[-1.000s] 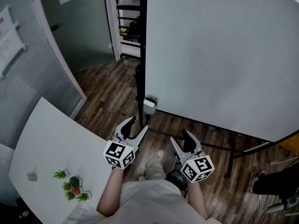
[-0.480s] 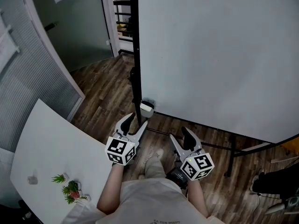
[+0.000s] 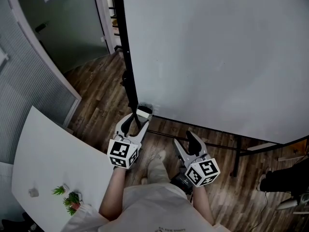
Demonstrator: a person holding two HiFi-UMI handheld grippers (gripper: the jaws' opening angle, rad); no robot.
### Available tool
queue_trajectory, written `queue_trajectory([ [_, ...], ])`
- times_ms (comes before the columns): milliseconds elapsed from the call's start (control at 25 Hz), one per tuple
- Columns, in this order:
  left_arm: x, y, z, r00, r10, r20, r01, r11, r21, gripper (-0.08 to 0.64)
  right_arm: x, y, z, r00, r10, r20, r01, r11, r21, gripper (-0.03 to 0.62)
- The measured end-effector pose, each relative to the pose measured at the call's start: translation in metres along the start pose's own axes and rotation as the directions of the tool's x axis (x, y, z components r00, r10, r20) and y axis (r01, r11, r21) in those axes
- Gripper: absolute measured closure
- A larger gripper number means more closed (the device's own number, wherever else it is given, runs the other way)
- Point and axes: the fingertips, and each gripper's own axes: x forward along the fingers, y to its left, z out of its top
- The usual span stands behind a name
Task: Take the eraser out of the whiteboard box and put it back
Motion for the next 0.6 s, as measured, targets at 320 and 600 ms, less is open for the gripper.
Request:
queue_trajectory([
  [320,0.02,0.009,-0.005,1.0,0.002,-0.011,-0.002,1.0,-0.004,0.318,0.018,-0.01,-0.008,1.0,0.003,-0.029,-0.002,1.0,0.015,0.333],
  [600,0.034,0.012,-0.009,1.0,-0.002,-0.027,0.002,1.0,0.0,0.305,0.024,-0.022,-0.015,0.999,-0.015,-0.049,0.016,0.999,0.032,0.334],
])
